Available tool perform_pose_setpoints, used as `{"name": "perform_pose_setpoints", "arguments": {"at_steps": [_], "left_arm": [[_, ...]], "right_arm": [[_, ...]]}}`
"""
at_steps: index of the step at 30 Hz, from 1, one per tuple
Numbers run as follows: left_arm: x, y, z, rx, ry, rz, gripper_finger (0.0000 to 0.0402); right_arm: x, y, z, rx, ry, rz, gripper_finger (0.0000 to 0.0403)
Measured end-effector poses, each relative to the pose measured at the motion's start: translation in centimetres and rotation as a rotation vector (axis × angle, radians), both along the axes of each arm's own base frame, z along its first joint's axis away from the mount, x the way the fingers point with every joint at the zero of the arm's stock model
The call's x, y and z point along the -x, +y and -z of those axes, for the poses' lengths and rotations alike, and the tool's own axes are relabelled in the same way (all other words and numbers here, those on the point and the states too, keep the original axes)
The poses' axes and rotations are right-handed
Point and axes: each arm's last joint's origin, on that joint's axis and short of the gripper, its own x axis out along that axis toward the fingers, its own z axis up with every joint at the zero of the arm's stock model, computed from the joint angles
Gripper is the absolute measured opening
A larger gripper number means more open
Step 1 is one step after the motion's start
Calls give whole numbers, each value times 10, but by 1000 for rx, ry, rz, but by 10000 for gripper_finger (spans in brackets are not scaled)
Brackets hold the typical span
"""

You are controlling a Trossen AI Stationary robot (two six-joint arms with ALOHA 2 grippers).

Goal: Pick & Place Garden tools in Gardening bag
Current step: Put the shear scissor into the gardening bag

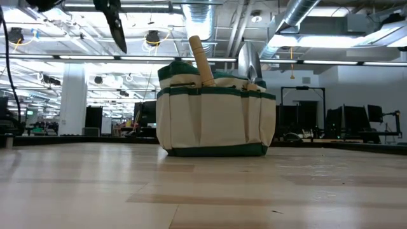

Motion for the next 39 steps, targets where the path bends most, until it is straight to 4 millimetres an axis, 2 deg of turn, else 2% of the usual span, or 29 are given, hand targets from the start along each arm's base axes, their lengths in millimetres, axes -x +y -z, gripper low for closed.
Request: {"name": "perform_pose_setpoints", "arguments": {"at_steps": [11,18,31,39], "left_arm": [[-19,-13,28,80,-85,-49,1],[-36,-14,47,139,-143,-100,1],[-61,-8,65,156,-161,-145,1],[-68,-8,72,160,-168,-163,2]], "right_arm": [[-5,-8,0,-16,-4,37,265],[-6,-10,1,-11,1,42,265],[-6,-12,1,-9,3,47,265],[-6,-12,1,-9,3,47,265]]}}
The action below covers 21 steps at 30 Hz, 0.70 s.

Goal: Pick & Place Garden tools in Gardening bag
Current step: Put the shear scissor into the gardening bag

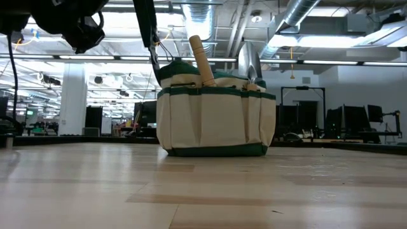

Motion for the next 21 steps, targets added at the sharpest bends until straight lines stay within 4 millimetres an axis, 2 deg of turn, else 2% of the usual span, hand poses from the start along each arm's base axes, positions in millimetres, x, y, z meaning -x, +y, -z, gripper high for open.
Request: {"name": "perform_pose_setpoints", "arguments": {"at_steps": [7,21], "left_arm": [[-5,0,7,18,3,-11,2],[-17,13,11,34,-24,-40,2]], "right_arm": [[0,0,0,0,0,0,265],[0,0,0,-8,-4,3,265]]}}
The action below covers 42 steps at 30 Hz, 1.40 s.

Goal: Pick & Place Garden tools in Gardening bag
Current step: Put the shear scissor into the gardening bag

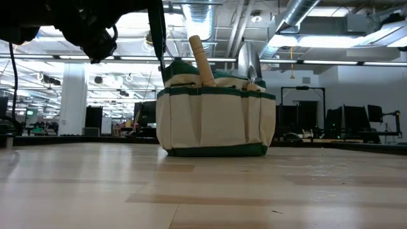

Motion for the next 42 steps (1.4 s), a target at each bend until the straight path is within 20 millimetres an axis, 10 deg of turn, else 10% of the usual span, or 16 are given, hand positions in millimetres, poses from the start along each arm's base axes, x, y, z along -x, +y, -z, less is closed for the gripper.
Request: {"name": "perform_pose_setpoints", "arguments": {"at_steps": [42], "left_arm": [[5,18,17,42,44,-44,2]], "right_arm": [[-10,-21,0,3,4,66,265]]}}
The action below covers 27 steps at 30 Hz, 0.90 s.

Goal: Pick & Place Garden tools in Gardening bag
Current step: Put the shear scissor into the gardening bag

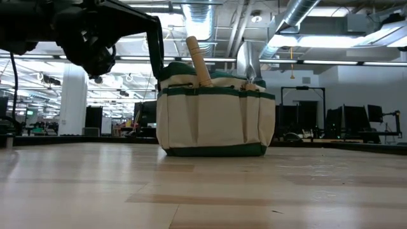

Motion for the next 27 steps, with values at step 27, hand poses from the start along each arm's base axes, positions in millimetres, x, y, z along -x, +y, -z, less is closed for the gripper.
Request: {"name": "perform_pose_setpoints", "arguments": {"at_steps": [27], "left_arm": [[-20,6,21,13,-24,-24,2]], "right_arm": [[-4,-8,0,5,3,22,265]]}}
